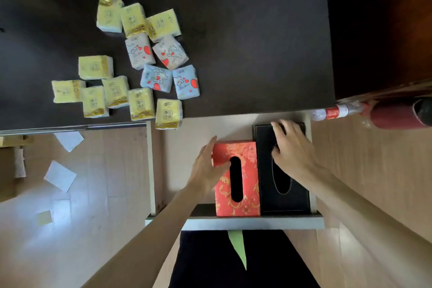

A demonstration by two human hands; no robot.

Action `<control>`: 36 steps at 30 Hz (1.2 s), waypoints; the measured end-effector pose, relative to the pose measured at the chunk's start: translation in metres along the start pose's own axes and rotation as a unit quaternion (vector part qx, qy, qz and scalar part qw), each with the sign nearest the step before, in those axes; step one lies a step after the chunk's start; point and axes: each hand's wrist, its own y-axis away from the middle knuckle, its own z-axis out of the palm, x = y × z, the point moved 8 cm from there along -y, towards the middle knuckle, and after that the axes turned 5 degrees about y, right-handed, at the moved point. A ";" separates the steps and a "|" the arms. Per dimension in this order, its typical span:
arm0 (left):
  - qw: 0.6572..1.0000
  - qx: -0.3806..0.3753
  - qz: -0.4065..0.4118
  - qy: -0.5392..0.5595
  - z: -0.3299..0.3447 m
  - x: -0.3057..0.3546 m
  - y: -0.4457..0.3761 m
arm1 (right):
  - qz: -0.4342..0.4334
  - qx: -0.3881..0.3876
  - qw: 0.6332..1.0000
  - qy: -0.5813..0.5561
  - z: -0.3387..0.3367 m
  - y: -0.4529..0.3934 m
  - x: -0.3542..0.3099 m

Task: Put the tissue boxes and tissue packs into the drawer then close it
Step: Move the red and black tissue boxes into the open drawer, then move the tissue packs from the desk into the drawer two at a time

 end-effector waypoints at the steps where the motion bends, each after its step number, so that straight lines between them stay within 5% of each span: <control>1: 1.000 0.002 0.002 0.023 -0.005 -0.001 0.006 | 0.002 0.017 1.000 -0.020 -0.007 0.001 -0.003; 14: 0.963 0.211 0.168 0.005 -0.213 0.061 0.019 | -0.086 0.096 0.954 -0.271 -0.080 -0.054 -0.160; 17: 0.948 0.193 0.224 -0.116 -0.236 0.075 -0.003 | -0.096 0.126 0.957 -0.244 -0.082 -0.072 -0.193; 23: 0.866 0.131 0.286 -0.388 -0.234 0.080 -0.029 | -0.100 0.157 0.971 -0.150 -0.071 -0.087 -0.226; 30: 0.808 0.122 0.353 -0.456 -0.237 0.084 -0.032 | -0.087 0.138 0.985 0.051 -0.064 -0.085 -0.248; 36: 0.806 0.133 0.369 -0.444 -0.238 0.088 -0.009 | -0.064 0.142 0.987 0.031 -0.070 -0.082 -0.253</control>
